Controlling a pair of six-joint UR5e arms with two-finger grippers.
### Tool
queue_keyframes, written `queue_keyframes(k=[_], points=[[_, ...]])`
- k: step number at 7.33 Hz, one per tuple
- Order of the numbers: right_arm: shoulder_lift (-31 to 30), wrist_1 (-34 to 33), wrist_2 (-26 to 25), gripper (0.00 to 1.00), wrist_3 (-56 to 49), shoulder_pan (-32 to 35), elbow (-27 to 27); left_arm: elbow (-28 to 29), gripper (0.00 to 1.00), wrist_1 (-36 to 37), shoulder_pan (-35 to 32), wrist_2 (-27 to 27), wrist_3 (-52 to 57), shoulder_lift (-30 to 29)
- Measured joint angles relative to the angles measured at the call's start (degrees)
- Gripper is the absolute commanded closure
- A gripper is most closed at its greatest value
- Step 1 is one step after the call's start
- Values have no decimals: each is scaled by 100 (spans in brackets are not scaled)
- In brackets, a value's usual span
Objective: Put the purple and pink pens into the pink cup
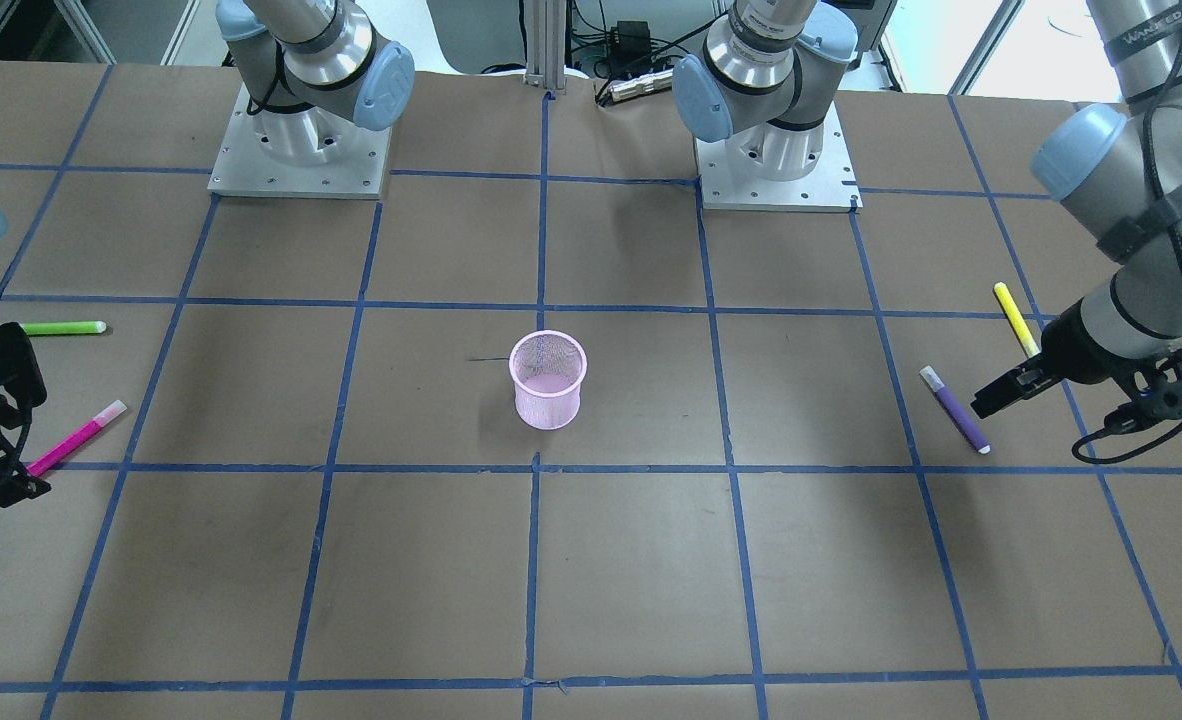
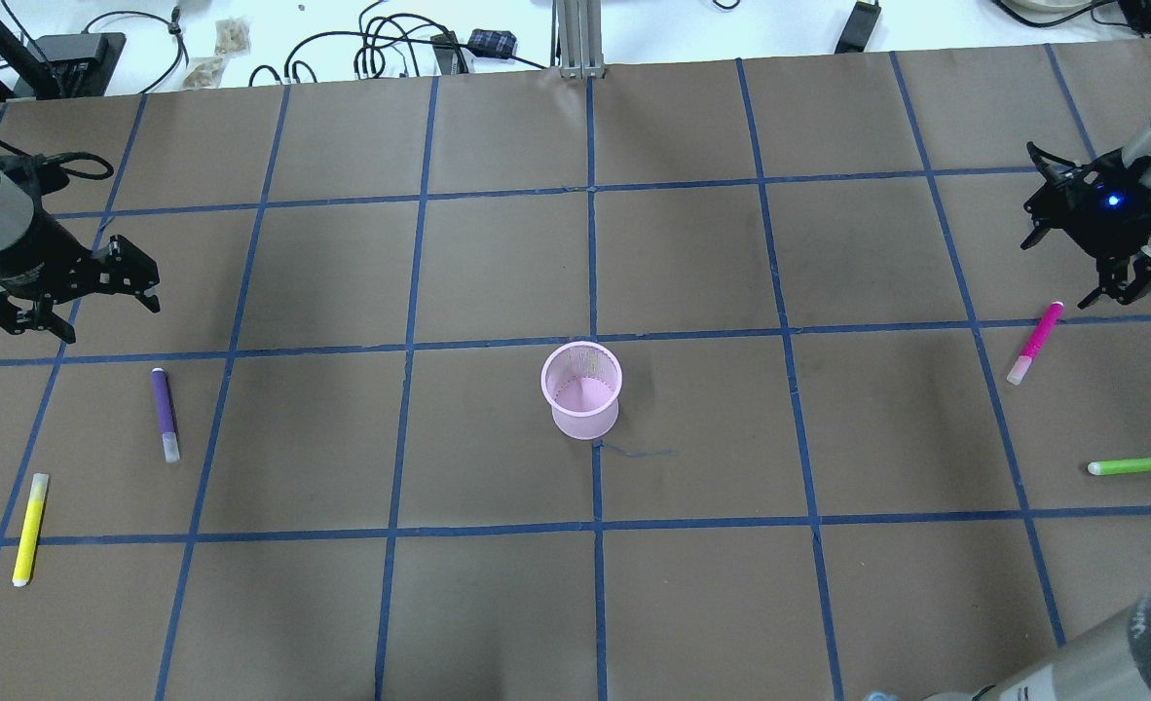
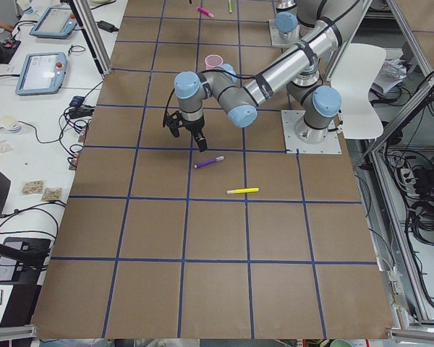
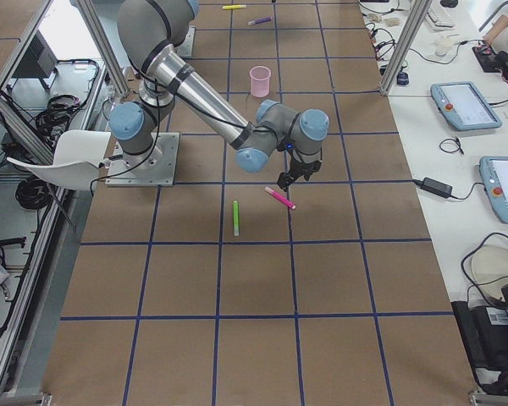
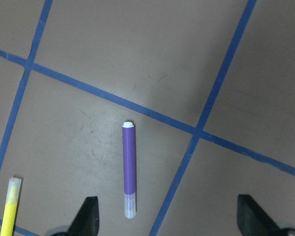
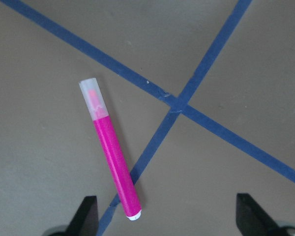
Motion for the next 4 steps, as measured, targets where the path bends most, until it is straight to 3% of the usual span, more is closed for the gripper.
queue_keyframes(k=[2, 4], points=[[32, -781, 3, 16, -436, -133, 419, -1, 0, 378, 103, 3, -47, -477], [125, -986, 14, 17, -629, -308, 535, 1, 0, 750, 118, 3, -53, -810]])
